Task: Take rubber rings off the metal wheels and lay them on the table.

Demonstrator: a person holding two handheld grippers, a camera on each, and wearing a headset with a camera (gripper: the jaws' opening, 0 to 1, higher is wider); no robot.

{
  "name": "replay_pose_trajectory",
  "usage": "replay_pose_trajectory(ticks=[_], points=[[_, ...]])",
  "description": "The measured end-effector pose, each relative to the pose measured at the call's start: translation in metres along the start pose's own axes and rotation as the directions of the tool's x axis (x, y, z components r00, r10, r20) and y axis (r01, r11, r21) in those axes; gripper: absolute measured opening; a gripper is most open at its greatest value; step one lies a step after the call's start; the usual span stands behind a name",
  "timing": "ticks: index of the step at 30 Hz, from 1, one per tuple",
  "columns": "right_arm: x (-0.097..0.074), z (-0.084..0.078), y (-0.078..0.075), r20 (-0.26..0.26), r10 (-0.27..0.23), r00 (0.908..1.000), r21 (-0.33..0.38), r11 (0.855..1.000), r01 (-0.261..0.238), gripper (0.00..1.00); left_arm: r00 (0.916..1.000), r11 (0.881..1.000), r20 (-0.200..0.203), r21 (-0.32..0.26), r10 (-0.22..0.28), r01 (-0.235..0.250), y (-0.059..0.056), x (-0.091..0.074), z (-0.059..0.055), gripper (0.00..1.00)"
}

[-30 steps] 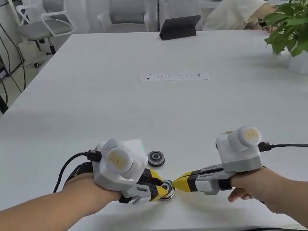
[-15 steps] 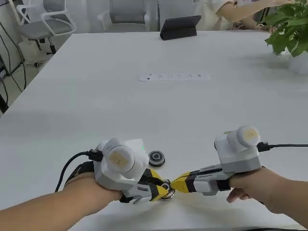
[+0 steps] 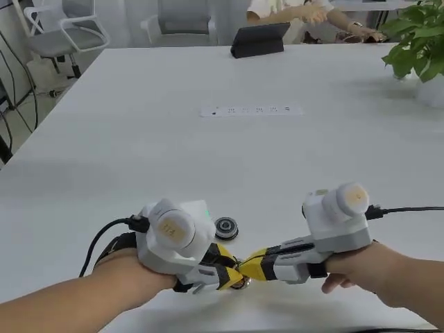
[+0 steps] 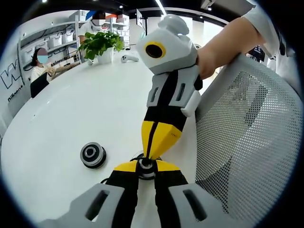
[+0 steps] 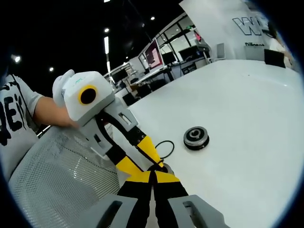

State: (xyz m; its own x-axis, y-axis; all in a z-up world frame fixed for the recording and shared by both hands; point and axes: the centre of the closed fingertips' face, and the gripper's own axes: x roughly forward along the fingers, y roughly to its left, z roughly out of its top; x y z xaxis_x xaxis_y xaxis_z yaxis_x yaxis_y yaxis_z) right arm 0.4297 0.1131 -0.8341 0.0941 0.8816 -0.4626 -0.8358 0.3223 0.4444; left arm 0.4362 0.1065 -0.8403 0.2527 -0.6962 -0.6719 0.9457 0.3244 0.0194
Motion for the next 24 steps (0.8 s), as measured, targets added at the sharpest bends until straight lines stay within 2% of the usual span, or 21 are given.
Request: replay_pose_trajectory(ticks=[5, 13, 24], points=[[-0.0047, 0.0037, -0.0036, 0.020, -0.010, 0.9997, 0.020, 1.000, 0.010, 0.00, 1.0000, 1.000, 0.002, 0.005, -0.003, 0.003, -0.0007, 0.0001, 0.0003, 0.07], [-0.0079, 0.0019, -0.0063, 0.016, -0.019, 0.9997, 0.023, 1.000, 0.018, 0.00, 0.9999, 1.000, -0.004, -0.001, -0.009, 0.009, -0.0017, 0.0004, 0.0007, 0.08], [-0.0100, 0.0050, -0.0052, 0.029, -0.012, 0.9995, 0.039, 0.999, 0.011, 0.00, 0.9991, 0.999, -0.030, 0.020, -0.031, 0.031, -0.0034, -0.0032, 0.0002, 0.12]])
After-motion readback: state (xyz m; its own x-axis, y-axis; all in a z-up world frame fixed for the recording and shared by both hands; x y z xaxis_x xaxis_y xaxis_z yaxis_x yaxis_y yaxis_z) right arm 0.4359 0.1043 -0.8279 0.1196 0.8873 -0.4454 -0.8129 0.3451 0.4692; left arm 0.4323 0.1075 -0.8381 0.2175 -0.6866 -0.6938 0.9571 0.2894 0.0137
